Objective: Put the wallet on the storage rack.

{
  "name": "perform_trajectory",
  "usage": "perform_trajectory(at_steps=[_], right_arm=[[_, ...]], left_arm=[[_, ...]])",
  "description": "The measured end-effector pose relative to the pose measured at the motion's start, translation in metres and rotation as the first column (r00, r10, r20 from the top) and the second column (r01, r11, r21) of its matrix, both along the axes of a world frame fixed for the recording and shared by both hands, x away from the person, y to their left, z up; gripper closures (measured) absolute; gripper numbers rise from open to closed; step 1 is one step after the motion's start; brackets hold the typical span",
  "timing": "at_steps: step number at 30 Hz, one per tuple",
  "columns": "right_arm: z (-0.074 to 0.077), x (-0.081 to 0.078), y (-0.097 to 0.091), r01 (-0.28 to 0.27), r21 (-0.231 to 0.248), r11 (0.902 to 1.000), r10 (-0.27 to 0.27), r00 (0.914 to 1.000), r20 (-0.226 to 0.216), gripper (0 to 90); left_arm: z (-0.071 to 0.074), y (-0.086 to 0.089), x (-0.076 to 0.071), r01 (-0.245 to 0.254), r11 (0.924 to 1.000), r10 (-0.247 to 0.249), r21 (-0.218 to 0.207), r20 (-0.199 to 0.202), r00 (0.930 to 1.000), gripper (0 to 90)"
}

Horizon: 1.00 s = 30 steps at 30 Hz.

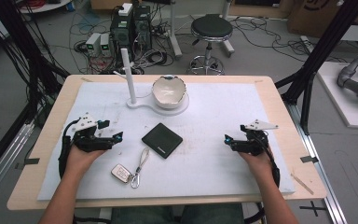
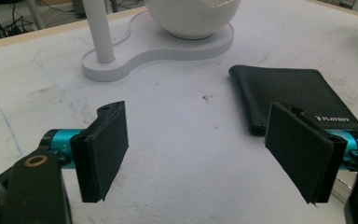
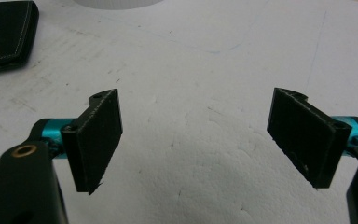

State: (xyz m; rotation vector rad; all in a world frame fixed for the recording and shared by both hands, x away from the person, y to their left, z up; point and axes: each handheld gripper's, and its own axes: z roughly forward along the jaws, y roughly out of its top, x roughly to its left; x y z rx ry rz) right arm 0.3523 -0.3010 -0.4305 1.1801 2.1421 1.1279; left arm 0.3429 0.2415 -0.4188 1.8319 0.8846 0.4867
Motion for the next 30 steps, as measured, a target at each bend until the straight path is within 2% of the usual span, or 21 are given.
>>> perform_trajectory(at_steps=[5,8,9,13,17,19,21,24,26,29,30], right_arm=[[-0.001,0.001,-0.001,0.007,0.009,0.9999,-0.007,0.9999,-0.008,18.1],[-0.001,-0.001,-0.001,0.001,-0.005,1.0000,-0.001,1.0000,-0.006,18.2],[0.000,-0.003,-0.002,-0.005,-0.023,0.9997,0.005,1.0000,-0.002,18.2],[0.001,-0.007,-0.005,0.003,-0.034,0.9994,-0.003,0.9999,0.010,18.2],[0.002,-0.008,-0.007,0.007,-0.028,0.9996,-0.006,0.9999,0.011,18.1],[0.001,-0.008,-0.009,0.007,-0.035,0.9994,-0.007,0.9999,0.007,18.2],[0.001,-0.009,-0.009,0.005,-0.035,0.9994,-0.005,1.0000,0.001,18.1],[0.000,-0.011,-0.009,0.003,-0.038,0.9993,-0.003,1.0000,0.002,18.2],[0.001,-0.012,-0.009,0.004,-0.038,0.9993,-0.004,1.0000,0.000,18.2],[0.002,-0.015,-0.009,0.005,-0.043,0.9991,-0.005,1.0000,0.005,18.2],[0.002,-0.016,-0.009,0.006,-0.041,0.9991,-0.006,1.0000,0.004,18.1]], left_arm=[[0.000,-0.002,0.000,-0.001,1.0000,0.001,-0.001,-0.006,1.0000,21.5],[0.000,-0.003,0.002,0.004,1.0000,-0.004,0.002,-0.003,1.0000,21.5],[-0.001,-0.007,0.005,0.007,0.9999,-0.007,0.008,-0.008,0.9999,21.5],[-0.001,-0.016,0.008,0.023,0.9997,-0.023,0.009,-0.005,0.9997,21.5],[0.000,-0.023,0.013,0.042,0.9991,-0.042,-0.003,-0.009,0.9991,21.5],[-0.001,-0.028,0.017,0.050,0.9987,-0.050,-0.009,-0.019,0.9986,21.5],[-0.003,-0.038,0.024,0.064,0.9979,-0.065,-0.006,-0.047,0.9968,21.5],[-0.004,-0.043,0.027,0.066,0.9977,-0.067,-0.017,-0.051,0.9965,21.5],[-0.005,-0.049,0.031,0.063,0.9978,-0.065,-0.019,-0.077,0.9949,21.5],[-0.005,-0.065,0.038,0.094,0.9954,-0.095,-0.019,-0.093,0.9911,21.5],[-0.005,-0.065,0.038,0.094,0.9954,-0.095,-0.019,-0.093,0.9911,21.5]])
